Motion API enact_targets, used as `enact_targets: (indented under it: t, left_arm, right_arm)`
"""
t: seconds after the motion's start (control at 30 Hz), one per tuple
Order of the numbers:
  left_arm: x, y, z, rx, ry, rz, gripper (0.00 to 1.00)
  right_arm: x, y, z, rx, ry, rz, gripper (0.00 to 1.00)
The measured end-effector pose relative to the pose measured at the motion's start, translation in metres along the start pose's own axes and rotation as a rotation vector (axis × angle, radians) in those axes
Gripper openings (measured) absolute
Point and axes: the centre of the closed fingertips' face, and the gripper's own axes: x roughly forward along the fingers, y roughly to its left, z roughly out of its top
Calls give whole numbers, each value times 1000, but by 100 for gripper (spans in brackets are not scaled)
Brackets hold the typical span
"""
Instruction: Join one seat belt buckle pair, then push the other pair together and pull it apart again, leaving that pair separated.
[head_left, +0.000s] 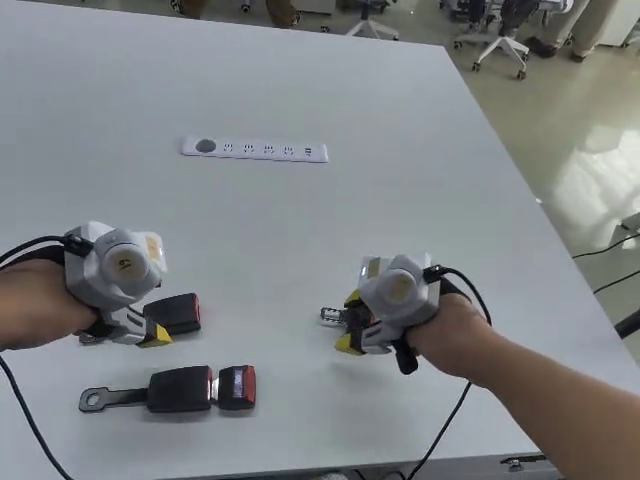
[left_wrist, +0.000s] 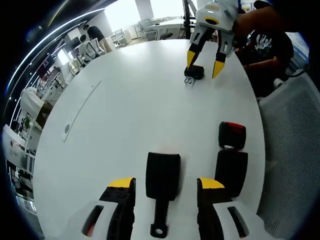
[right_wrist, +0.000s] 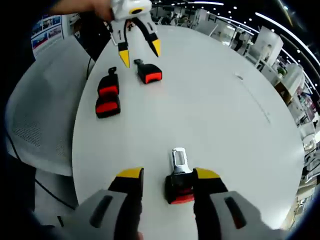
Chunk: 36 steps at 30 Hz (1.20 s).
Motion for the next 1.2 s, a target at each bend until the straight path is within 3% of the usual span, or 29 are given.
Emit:
enact_targets:
  t: [0.13,0.2,0.43,0.53,0.67,0.8,1.0,1.2]
  left_arm:
    - [11,-1,-5,30,24,-44,54]
    - [14,-1,-7,81,32,-61,49]
    - [29,1,-14,53,62,-106,43]
    - [33,-1,-16,43,74,-126,34]
    - [37,1,-18,59,79,-133,34]
    - [38,0,-18,62,74,-151,33]
    - [41,-2,-15,125,101,-170,33]
    - [40,-3,-14,142,115,-178,33]
  right_arm:
    - [3,-12,-13,25,5,0,41]
    - [6,-15,-17,30,12,2,42]
    - [20,-18,-26,49,13,65,37]
    - [21,-18,-27,47,9,89,37]
    - [23,-16,-27,13,41,121,36]
    - [25,-17,-28,-4,36,139,35]
    - [26,-12,-22,-22,58,142,35]
    - [43,-1,10,-58,38,157,35]
